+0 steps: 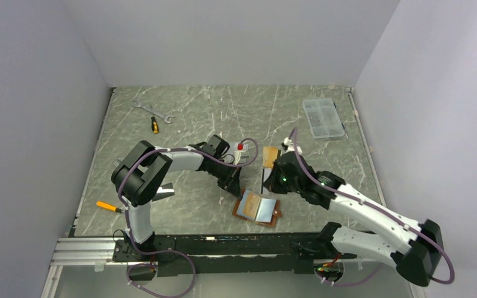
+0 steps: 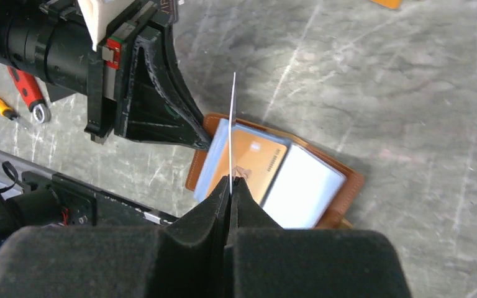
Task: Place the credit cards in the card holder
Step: Turn over the card slot in the card holder.
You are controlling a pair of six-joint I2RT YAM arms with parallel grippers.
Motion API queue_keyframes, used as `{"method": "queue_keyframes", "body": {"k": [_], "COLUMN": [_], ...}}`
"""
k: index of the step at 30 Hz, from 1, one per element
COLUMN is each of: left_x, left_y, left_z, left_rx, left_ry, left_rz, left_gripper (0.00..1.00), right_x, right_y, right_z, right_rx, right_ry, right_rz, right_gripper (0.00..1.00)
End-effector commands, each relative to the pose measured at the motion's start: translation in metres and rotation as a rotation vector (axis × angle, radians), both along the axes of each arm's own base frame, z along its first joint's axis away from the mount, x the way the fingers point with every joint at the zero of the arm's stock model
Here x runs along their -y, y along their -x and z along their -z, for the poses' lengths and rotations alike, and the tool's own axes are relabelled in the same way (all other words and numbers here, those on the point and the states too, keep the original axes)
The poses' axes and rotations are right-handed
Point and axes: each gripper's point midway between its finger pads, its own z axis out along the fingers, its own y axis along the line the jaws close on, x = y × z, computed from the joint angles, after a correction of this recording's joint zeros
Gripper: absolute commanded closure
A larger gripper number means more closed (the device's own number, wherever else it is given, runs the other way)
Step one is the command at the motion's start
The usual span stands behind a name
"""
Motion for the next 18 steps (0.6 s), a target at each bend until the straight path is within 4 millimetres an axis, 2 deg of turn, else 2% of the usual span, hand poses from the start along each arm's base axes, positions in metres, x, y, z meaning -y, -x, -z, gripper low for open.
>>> {"method": "queue_keyframes", "body": {"k": [1,5,10,18], "left_x": [0.010,0.009,0.006,-0.002], "left_y": [-0.004,-0.005,-0.012,-0.024], "left_z": [-0.023,-0.028,-0.030,-0.034], "left_rx": [0.036,0.018,-0.020,-0.071], "left_ry": [0.057,0.068,0.067,0.074], "left_rz": [0.014,-0.004,-0.060,-0.139], "left_gripper": [1.00,1.00,1.00,1.00], "right_x": [-0.035,-0.059,-0.067,-0.083], "right_y": [-0.004,0.007,0.028,0.048], "right_z": [-0.002,0.005,0.013,0.018], "right_rx": [-0.010,-0.049,-0.087,-0.080], "right_ry": [-0.035,-0.035,0.031,0.153], "right_rz": [-0.092,-0.172,-0.207,-0.299], "right_gripper": [1.00,1.00,1.00,1.00]}}
